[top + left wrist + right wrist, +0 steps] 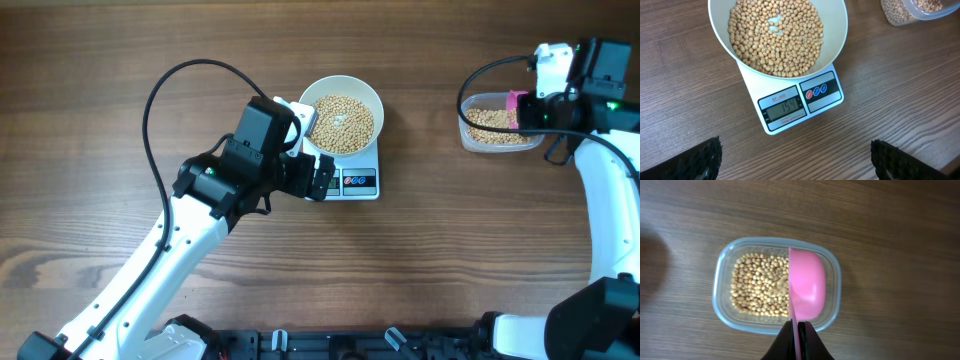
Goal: Scoop item into bowl and weigh 150g on scale
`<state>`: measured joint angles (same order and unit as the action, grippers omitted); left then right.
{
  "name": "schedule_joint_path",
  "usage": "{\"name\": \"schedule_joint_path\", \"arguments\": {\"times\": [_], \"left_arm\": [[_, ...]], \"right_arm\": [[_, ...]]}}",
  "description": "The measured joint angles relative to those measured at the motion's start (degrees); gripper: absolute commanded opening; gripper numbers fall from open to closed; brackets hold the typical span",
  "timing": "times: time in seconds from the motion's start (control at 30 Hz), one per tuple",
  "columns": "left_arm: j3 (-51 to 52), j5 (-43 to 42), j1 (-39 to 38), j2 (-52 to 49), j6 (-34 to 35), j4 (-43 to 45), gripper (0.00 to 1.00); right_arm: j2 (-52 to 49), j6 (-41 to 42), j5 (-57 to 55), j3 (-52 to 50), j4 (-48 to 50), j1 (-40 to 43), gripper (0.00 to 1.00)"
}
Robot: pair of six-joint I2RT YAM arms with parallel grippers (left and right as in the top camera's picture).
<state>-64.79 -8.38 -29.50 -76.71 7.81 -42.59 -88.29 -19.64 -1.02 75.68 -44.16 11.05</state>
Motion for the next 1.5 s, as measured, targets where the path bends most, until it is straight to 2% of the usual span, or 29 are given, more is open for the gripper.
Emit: {"name": "schedule_joint_path", "arguments": {"times": [0.27,0.53,0.63,0.73,1.07,1.23,1.4,1.43,1.5], "left_arm": [[0.0,0.0,0.0,0.0,0.0,0.0,1.00],[0.0,0.0,0.0,0.0,0.0,0.0,1.00],[0.0,0.0,0.0,0.0,0.0,0.0,1.00],[0.0,0.0,0.0,0.0,0.0,0.0,1.00],[0.0,0.0,0.0,0.0,0.0,0.0,1.00],[0.0,0.0,0.0,0.0,0.0,0.0,1.00],[0.0,0.0,0.0,0.0,0.0,0.1,1.00],[0.0,0.0,0.0,0.0,0.0,0.1,1.00],[0.0,0.0,0.0,0.0,0.0,0.0,1.00]], "right_arm": [[0.0,-4.5,-9.1,0.0,1.7,-6.3,0.04],[0.0,-4.9,-11.3,0.0,1.7,-7.2,0.04],[0.0,-3.8,-11.3,0.0,1.9,-7.2,0.04],[0.0,0.9,-8.8,0.0,4.6,-7.2,0.04],[4.8,12.3,9.0,-0.2,25.3,-7.2,0.04],[5.8,23.4,23.9,-0.2,39.9,-7.2,0.04],[5.0,28.1,30.8,-0.2,53.5,-7.2,0.04],[4.9,29.2,31.9,-0.2,58.8,-7.1,0.04],[4.9,30.5,32.7,-0.2,62.5,-6.7,0.04]]}}
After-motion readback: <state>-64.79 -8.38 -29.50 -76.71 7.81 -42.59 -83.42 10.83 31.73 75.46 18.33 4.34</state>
